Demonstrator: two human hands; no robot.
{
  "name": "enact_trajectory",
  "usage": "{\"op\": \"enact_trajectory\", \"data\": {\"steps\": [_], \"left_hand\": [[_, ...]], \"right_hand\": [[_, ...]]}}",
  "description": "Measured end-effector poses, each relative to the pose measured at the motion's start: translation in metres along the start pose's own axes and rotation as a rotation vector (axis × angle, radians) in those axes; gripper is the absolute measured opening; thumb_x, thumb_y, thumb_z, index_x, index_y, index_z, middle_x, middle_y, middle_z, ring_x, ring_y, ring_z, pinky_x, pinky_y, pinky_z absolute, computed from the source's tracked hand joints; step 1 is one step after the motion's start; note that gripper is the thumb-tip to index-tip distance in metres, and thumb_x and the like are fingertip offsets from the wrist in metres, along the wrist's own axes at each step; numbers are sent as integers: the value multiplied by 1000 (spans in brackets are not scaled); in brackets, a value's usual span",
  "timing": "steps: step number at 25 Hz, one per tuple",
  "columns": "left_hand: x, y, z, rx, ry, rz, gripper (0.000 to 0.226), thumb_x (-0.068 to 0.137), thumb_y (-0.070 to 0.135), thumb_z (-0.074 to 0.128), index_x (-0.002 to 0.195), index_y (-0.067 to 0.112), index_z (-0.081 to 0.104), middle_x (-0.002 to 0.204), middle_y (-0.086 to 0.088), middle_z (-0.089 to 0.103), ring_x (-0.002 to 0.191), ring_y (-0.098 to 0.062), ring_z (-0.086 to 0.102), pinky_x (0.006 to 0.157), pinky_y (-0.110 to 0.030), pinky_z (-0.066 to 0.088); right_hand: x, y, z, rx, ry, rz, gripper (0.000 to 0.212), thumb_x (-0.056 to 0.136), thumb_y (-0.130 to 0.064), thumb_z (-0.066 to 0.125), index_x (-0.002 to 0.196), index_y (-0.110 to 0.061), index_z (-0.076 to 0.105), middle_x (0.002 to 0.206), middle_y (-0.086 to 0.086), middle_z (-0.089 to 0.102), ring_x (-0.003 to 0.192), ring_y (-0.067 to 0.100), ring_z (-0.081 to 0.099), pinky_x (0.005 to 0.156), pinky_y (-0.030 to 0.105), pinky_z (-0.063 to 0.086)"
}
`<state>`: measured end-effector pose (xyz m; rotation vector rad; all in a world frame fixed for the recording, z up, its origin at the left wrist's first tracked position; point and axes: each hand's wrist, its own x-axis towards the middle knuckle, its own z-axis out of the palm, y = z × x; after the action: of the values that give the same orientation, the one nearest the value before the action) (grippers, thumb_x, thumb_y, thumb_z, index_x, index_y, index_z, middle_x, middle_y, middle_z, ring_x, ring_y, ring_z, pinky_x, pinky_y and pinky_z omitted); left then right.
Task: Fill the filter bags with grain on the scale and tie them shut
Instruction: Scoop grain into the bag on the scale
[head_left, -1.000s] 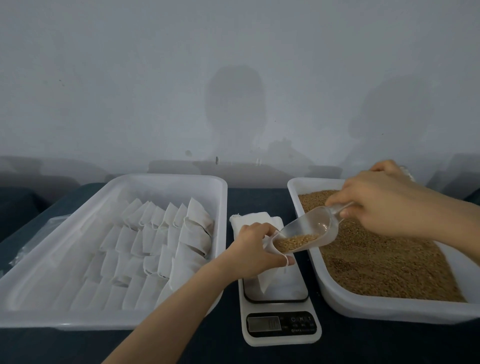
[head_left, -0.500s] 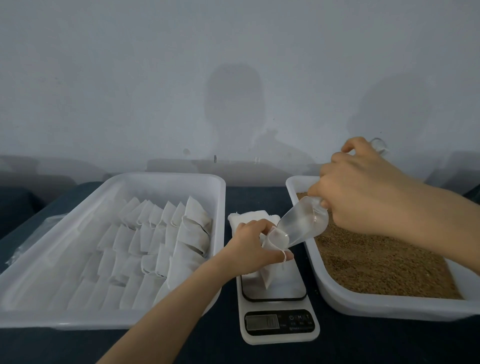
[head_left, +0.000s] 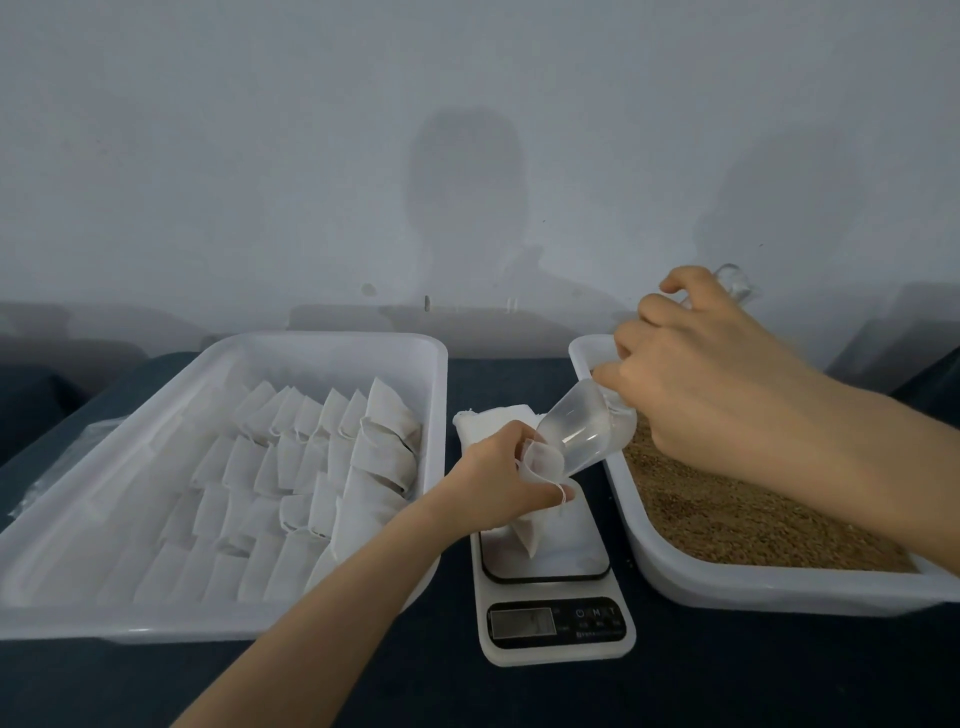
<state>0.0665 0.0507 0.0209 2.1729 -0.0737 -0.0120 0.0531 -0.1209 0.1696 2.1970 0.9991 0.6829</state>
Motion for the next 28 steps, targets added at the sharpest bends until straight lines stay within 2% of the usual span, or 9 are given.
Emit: {"op": "enact_trajectory", "data": {"steps": [4, 10, 13, 16, 18, 20, 22, 24, 28], "left_hand": [[1, 0, 0, 6, 1, -24, 53, 74, 53, 73, 112, 37, 40, 99, 17, 52, 86, -4, 55, 62, -12, 40], [0, 0, 0, 5, 6, -30, 52, 76, 53, 71, 113, 35, 40, 105, 13, 55, 86, -5, 56, 64, -13, 42], [-1, 0, 0, 24, 1, -26, 52, 77, 55, 70, 115, 32, 42, 102, 11, 55, 82, -7, 55, 61, -14, 39], [-1, 0, 0, 28, 4, -32, 59, 77, 55, 69, 123, 30, 43, 110, 8, 55, 88, -9, 55, 64, -15, 41], [-1, -1, 0, 29, 9, -33, 60, 77, 55, 69, 124, 30, 43, 113, 8, 55, 91, -10, 56, 66, -16, 43], [0, -1, 0, 35, 10, -35, 59, 77, 56, 69, 123, 31, 42, 114, 8, 55, 93, -11, 56, 67, -15, 43], [0, -1, -1, 41, 11, -35, 58, 77, 57, 69, 122, 31, 42, 114, 8, 54, 93, -11, 56, 67, -15, 43], [1, -1, -1, 41, 13, -34, 56, 76, 57, 69, 119, 33, 42, 113, 9, 55, 91, -9, 56, 67, -16, 44], [-1, 0, -1, 34, 21, -26, 53, 75, 58, 69, 115, 34, 43, 112, 10, 54, 90, -6, 55, 66, -15, 42]], "right_hand": [[-5, 4, 8, 3, 13, 7, 40, 75, -7, 43, 97, -33, 63, 88, -9, 57, 89, 17, 49, 92, 38, 10], [-14, 13, 7, 100, 30, 77, 39, 83, -15, 50, 114, -36, 59, 100, -12, 60, 100, 15, 50, 96, 38, 9], [-22, 26, 12, 178, 133, 169, 29, 73, -12, 70, 98, -25, 71, 87, 0, 69, 85, 24, 61, 92, 43, 21], [-31, 48, 35, 199, 255, 279, 32, 63, -5, 79, 92, -18, 74, 77, 6, 70, 72, 28, 64, 85, 41, 25], [-38, 60, 56, 160, 200, 351, 36, 60, -7, 83, 93, -19, 74, 76, 6, 70, 70, 27, 64, 82, 39, 25], [-46, 66, 79, 127, 54, 410, 37, 67, -18, 80, 101, -28, 72, 83, -1, 70, 77, 23, 64, 83, 38, 25], [-56, 64, 104, 75, -104, 433, 38, 83, -31, 64, 116, -47, 58, 97, -16, 65, 91, 11, 59, 86, 35, 24], [-66, 58, 130, 113, -195, 429, 44, 87, -31, 55, 123, -54, 47, 104, -22, 60, 98, 3, 53, 88, 31, 26], [-74, 41, 157, 197, -286, 462, 39, 87, -32, 56, 118, -56, 50, 106, -23, 57, 101, 0, 48, 89, 29, 26]]}}
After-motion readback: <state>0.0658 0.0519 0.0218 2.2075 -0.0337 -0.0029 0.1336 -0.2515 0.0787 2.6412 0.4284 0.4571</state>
